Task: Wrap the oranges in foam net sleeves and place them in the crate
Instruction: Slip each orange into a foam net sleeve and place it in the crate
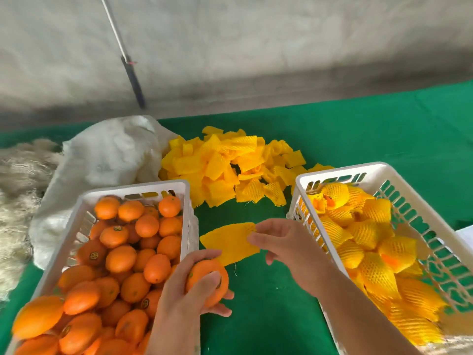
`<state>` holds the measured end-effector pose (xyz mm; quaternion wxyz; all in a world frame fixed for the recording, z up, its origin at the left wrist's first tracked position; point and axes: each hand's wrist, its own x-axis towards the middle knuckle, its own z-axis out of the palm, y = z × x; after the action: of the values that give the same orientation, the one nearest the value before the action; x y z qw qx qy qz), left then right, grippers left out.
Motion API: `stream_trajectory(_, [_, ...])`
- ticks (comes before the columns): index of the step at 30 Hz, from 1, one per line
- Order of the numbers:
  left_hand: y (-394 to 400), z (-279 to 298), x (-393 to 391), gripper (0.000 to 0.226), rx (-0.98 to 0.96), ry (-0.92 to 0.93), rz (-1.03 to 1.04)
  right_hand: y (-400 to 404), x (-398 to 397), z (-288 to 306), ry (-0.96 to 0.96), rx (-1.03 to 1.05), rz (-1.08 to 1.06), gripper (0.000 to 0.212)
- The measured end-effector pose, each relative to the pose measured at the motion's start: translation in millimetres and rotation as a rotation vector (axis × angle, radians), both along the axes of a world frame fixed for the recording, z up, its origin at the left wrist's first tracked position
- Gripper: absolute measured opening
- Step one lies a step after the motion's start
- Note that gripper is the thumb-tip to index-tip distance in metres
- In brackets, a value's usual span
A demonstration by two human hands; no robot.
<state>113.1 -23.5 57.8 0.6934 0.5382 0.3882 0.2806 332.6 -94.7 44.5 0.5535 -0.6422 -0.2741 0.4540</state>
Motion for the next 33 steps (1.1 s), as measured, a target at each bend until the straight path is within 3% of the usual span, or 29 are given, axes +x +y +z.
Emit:
stream_trajectory(4, [-23.4,23.1,5.5,0.043,-0.133,-0.142,0.048,-24.1,11.2,20.6,-0.04,-0.042,0.181,0.014])
stream_trajectory(9, [-51.2,40.7,12.0,0.047,-0.283,-0.314,0.13,-47.8,14.5,31.2,0.112,0.044,0.177,0.046])
stream_trajectory(13, [-62.7,47.3,13.5,0.047,-0.278,-0.346,0.127,-63.2,14.5,41.6,0.094,0.118,0.273,0.046])
stream_trajectory(16, [-64.4,52.1,12.7,0.047,-0.251,-0.347,0.099,-69.0,11.6,55.8,0.121,0.14,0.367,0.032])
stream_trajectory(20, [-62.2,55.6,8.7,0.044,-0.187,-0.325,0.082,-71.1,8.7,64.9,0.007,0.134,0.39,0.048])
stream_trajectory(23, [-59.5,58.5,5.0,0.043,-0.142,-0.301,0.087,-73.8,5.2,64.5,0.014,0.139,0.345,0.028])
stream_trajectory(25, [-57.2,60.0,3.3,0.044,-0.146,-0.286,0.08,-73.3,4.0,62.4,-0.004,0.114,0.357,0.026])
stream_trajectory(30, [-48.0,69.0,0.6,0.042,-0.083,-0.194,-0.02,-75.9,2.1,55.7,0.037,0.036,0.251,0.064])
stream_trajectory(32, [-45.0,74.6,0.1,0.041,-0.035,-0.131,-0.088,-79.3,5.3,53.2,0.061,0.058,0.255,0.067])
stream_trajectory(33, [-44.5,77.0,0.5,0.04,-0.026,-0.103,-0.129,-80.6,6.3,52.9,0.078,0.098,0.309,0.058])
